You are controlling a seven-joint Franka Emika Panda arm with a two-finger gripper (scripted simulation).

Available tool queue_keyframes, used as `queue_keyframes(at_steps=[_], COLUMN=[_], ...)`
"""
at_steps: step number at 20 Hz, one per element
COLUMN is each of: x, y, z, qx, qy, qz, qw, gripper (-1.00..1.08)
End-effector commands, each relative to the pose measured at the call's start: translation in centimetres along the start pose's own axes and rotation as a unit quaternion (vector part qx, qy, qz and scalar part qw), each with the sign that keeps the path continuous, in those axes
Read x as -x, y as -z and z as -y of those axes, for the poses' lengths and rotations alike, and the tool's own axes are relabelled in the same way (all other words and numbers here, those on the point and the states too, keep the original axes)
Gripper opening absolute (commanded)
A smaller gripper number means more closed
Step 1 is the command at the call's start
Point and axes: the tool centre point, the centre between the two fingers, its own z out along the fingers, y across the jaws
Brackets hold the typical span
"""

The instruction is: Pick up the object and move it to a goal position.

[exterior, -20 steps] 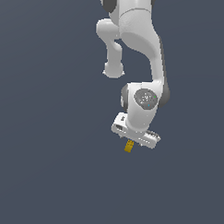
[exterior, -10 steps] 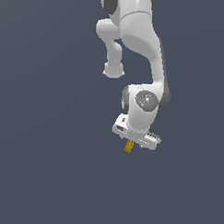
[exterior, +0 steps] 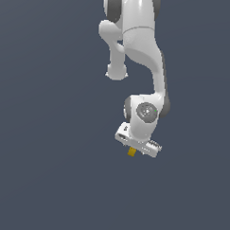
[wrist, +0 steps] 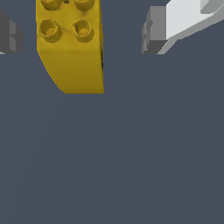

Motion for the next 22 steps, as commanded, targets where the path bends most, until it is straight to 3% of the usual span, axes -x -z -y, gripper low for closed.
queue_keyframes(at_steps=[1, 4, 5, 22], x=[-0.1, -0.1, -0.1, -0.2], y=[-0.6, -0.6, -0.6, 0.7], z=[0.1, 0.1, 0.1, -0.3], qx=[0.0, 0.0, 0.0, 0.0], qy=[0.0, 0.0, 0.0, 0.0], qz=[-0.001, -0.001, -0.001, -0.001], qw=[1.0, 1.0, 1.0, 1.0], gripper=[1.0, 1.0, -1.0, -1.0])
